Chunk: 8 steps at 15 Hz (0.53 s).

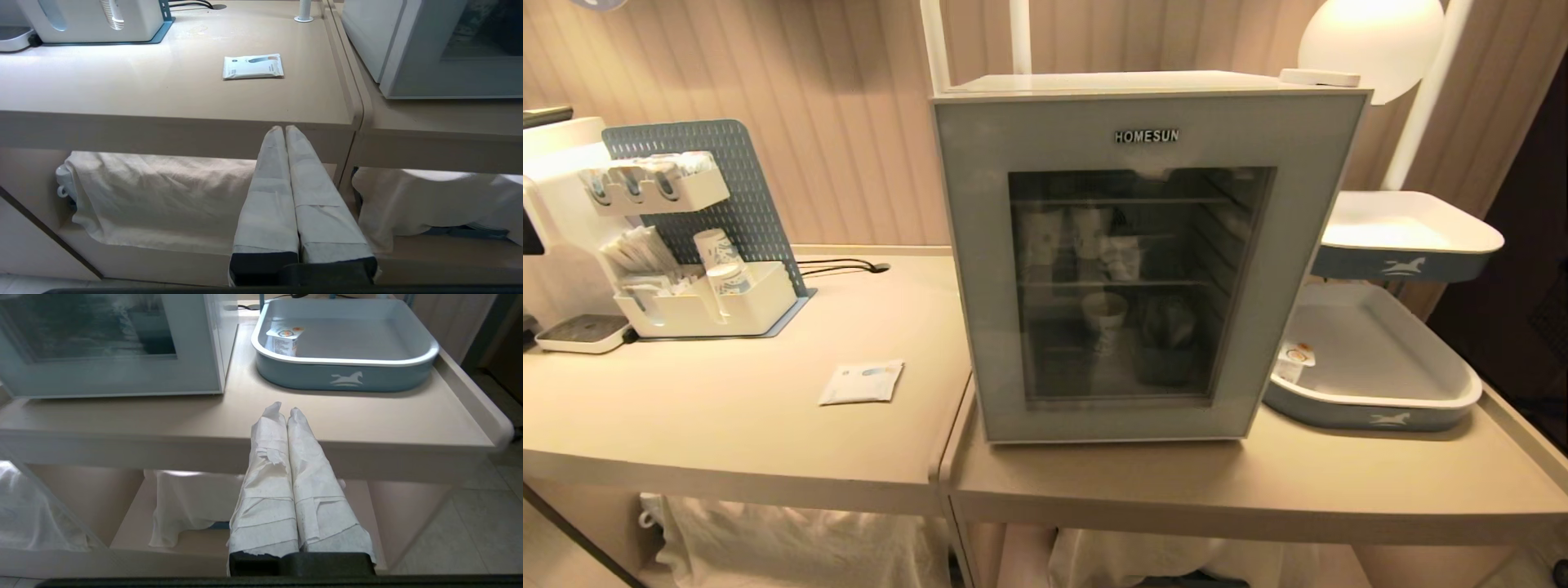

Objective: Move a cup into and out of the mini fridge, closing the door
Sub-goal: Open the freezer door

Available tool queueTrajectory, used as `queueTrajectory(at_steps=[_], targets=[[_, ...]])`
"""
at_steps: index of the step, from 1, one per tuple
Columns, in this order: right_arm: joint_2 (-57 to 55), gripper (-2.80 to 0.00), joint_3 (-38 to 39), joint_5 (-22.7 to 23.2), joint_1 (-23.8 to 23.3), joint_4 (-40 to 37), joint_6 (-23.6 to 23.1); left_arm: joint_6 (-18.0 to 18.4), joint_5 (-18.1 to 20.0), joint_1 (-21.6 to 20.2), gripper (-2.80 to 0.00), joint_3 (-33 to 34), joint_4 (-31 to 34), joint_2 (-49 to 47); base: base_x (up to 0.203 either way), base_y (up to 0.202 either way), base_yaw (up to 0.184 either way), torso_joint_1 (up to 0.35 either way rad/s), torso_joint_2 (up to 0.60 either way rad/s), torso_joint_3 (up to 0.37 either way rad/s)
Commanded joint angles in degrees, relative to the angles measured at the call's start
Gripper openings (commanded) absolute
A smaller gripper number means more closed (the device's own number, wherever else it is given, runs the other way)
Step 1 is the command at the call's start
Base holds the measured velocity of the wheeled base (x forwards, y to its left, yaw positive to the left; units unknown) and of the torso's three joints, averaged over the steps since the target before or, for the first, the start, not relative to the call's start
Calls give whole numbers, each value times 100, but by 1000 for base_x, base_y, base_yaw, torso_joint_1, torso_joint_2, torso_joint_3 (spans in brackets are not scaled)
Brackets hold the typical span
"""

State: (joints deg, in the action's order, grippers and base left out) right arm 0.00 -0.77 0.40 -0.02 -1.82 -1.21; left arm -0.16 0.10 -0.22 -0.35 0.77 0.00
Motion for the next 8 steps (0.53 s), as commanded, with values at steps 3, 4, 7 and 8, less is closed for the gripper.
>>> queueTrajectory(at_steps=[3, 4, 7, 8], targets=[[0, -280, -2, 4, -6, -3, -3, 7, -1, 4, -280, 0, 3, 0, 107, 0, -1, 16, 9, -2], [0, -280, -2, 4, -6, -12, -11, 12, -8, 4, -280, -9, 2, -9, 0, 0, 0, 0, 0, 0], [0, -280, -2, 4, -6, -12, -11, 27, -19, 4, -280, -571, 176, -89, 0, 0, 0, 0, 0, 0], [0, -280, -2, 4, -6, -21, -11, -96, -86, 4, -280, -1070, 353, -251, 0, 0, 0, 0, 0, 0]])
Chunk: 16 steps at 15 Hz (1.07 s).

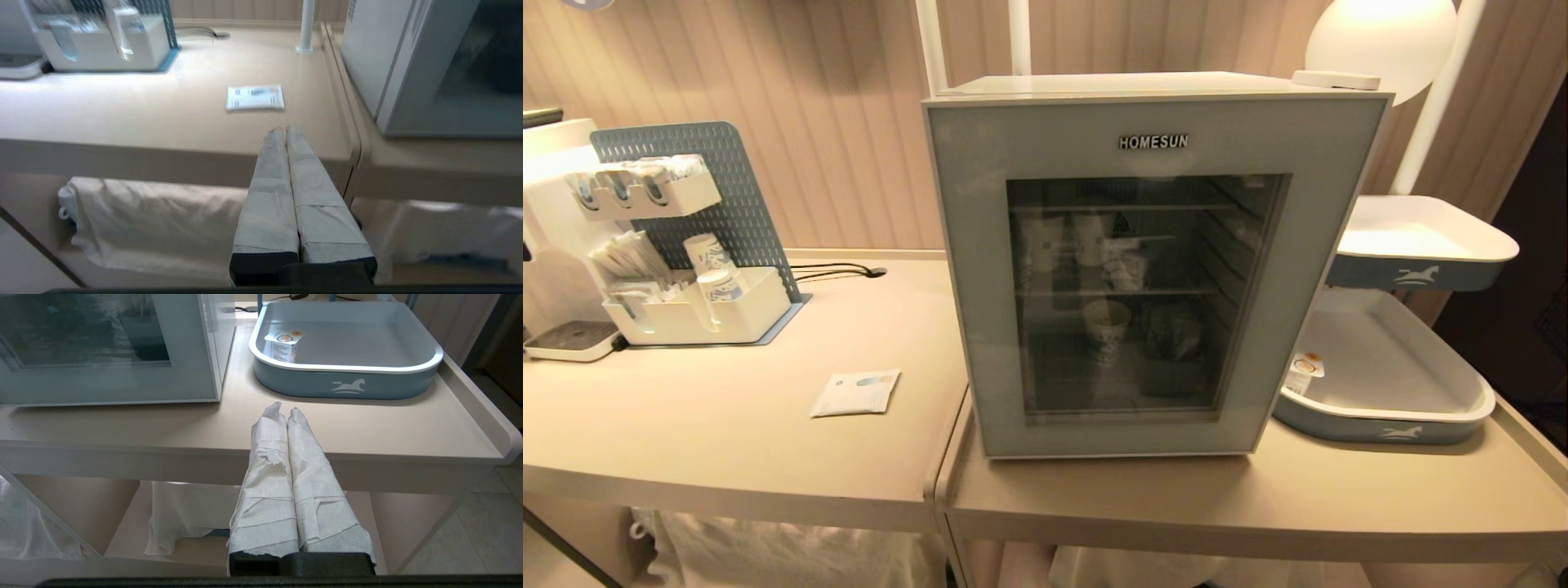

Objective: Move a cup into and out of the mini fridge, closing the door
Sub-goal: Open the freezer door

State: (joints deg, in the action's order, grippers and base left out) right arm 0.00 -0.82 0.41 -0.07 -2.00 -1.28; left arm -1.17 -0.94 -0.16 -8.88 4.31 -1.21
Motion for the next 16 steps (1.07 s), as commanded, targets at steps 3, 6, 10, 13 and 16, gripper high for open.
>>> queueTrajectory(at_steps=[3, 6, 10, 13, 16], targets=[[0, -280, 3, 2, -1, -2, -4, -573, -486, 13, -280, -2446, 971, -1131, 0, 0, 0, 0, 0, 0], [0, -280, 3, 2, -1, -1, -4, -1020, -771, 89, -280, -3854, 1798, -2861, 0, 0, 0, 0, 0, 0], [0, -280, 3, 2, -1, 2, -4, -1378, -418, 116, 0, -4407, 1515, -5317, 0, 0, 0, 0, 0, 0], [0, -280, 3, 2, -1, 15, 5, -1510, 1173, -215, 0, -4652, 489, -7171, 0, 0, 0, 0, 0, 0], [0, -280, 3, 2, -1, 7, 5, -1546, 4466, -777, 0, -4424, -1353, -8301, 0, 0, 0, 0, 0, 0]])
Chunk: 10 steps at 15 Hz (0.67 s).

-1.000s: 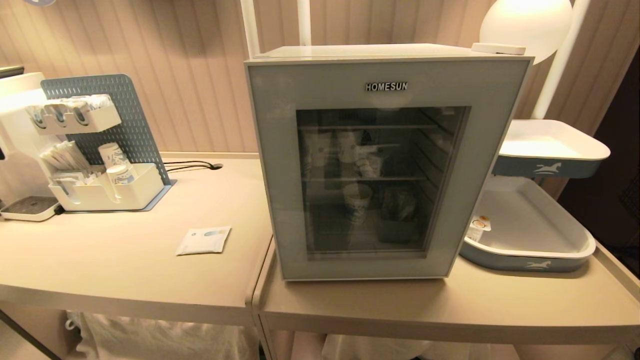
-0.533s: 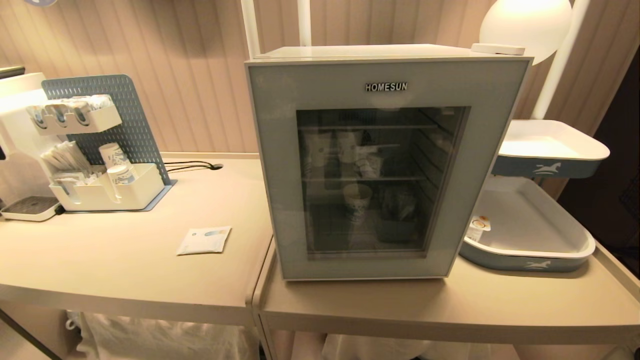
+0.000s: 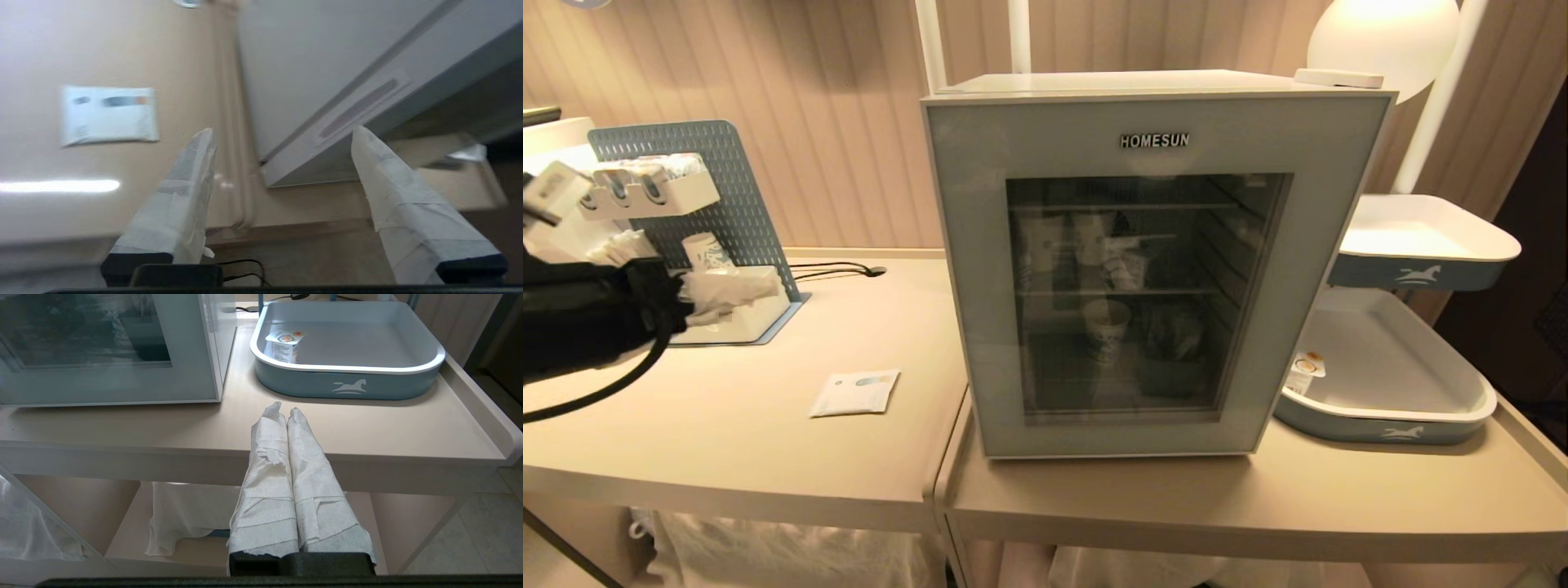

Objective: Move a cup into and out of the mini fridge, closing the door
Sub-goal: Open the freezer door

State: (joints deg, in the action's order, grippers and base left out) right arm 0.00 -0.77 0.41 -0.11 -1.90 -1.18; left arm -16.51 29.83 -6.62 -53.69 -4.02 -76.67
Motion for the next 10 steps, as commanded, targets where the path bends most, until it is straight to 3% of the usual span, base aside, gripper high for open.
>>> queueTrajectory(at_steps=[1, 3, 6, 7, 10], targets=[[0, -280, -2, 3, 2, -3, -5, 6, 2194, -248, 0, 296, -1455, -1107, 0, 0, 0, 0, 0, 0], [-5, -280, -2, 3, 2, 0, 3, 25, 2912, -312, 0, 630, -2836, -1718, 0, 0, 0, 0, 0, 0], [0, -280, -2, 3, 2, -3, 4, -7, 3251, 149, 0, 800, -4687, -2564, 0, 0, 0, 0, 0, 0], [-9, -280, -2, 3, 2, -3, 4, -46, 3296, 431, 0, 819, -5022, -2684, 0, 0, 0, 0, 0, 0], [-8, -280, -2, 3, 2, -3, 4, -300, 3331, 1090, 0, 675, -5177, -2737, 0, 0, 0, 0, 0, 0]])
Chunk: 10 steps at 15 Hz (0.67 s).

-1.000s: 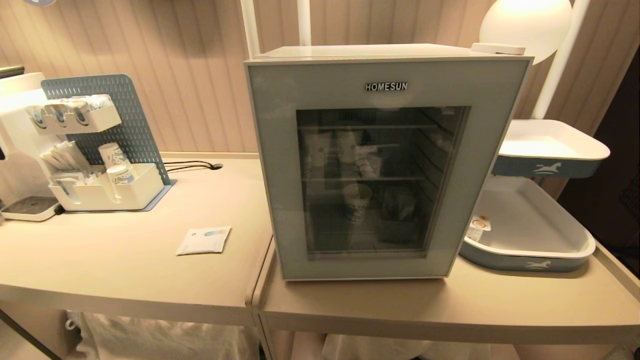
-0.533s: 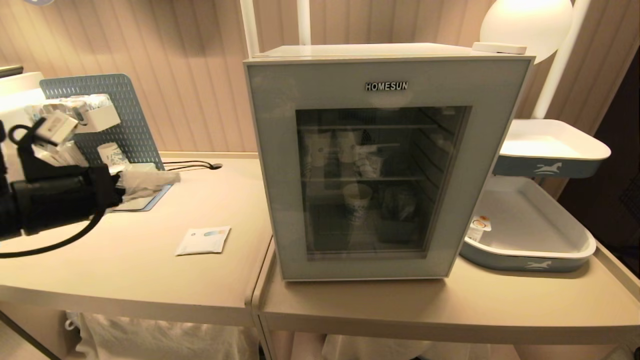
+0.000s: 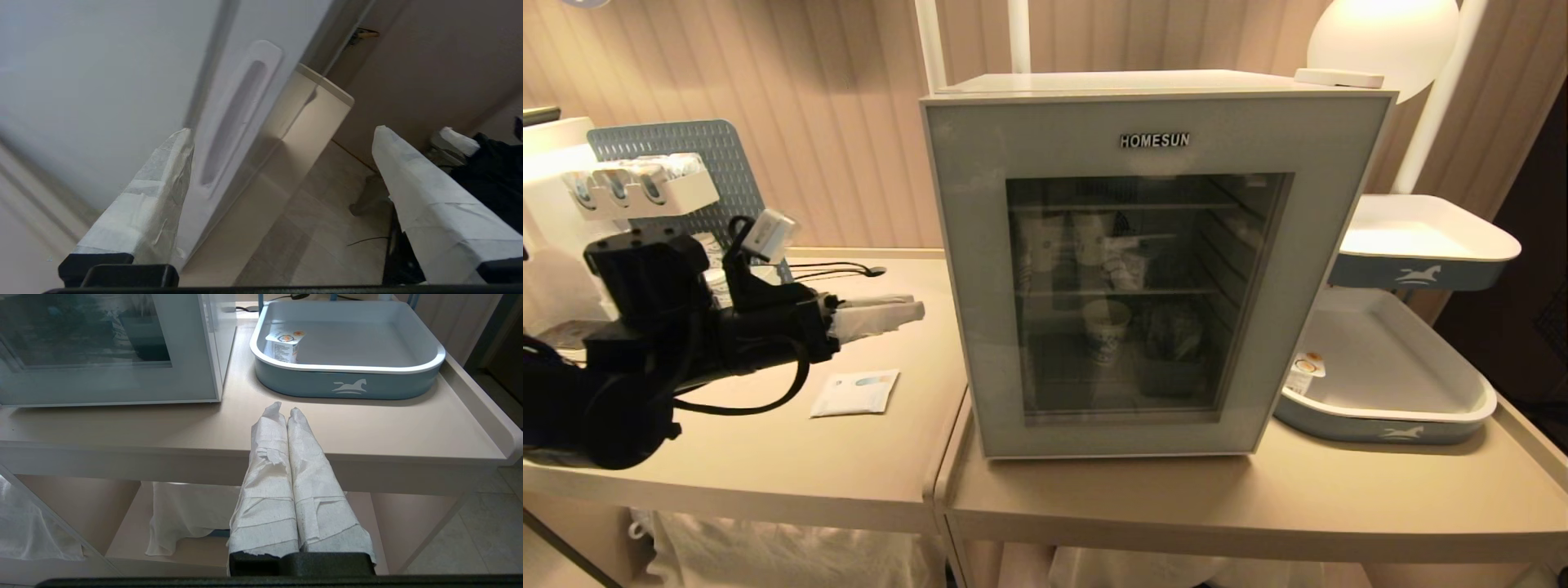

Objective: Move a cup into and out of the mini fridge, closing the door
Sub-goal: Open the freezer door

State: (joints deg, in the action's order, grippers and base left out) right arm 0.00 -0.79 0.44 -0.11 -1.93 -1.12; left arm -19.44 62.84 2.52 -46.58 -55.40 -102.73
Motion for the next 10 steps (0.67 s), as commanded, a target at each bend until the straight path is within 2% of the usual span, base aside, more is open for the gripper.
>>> queueTrajectory(at_steps=[1, 4, 10], targets=[[0, -280, 0, 0, 2, -1, -2, -67, 34, 338, 0, -125, -41, -133, 0, 0, 0, 0, 0, 0], [-9, -280, 0, 0, 2, -1, -2, -87, 15, 681, 0, -253, -59, -257, 0, 0, 0, 0, 0, 0], [-9, -280, 0, 0, 2, -1, -2, -78, 35, 714, 0, -282, -59, -406, 0, 0, 0, 0, 0, 0]])
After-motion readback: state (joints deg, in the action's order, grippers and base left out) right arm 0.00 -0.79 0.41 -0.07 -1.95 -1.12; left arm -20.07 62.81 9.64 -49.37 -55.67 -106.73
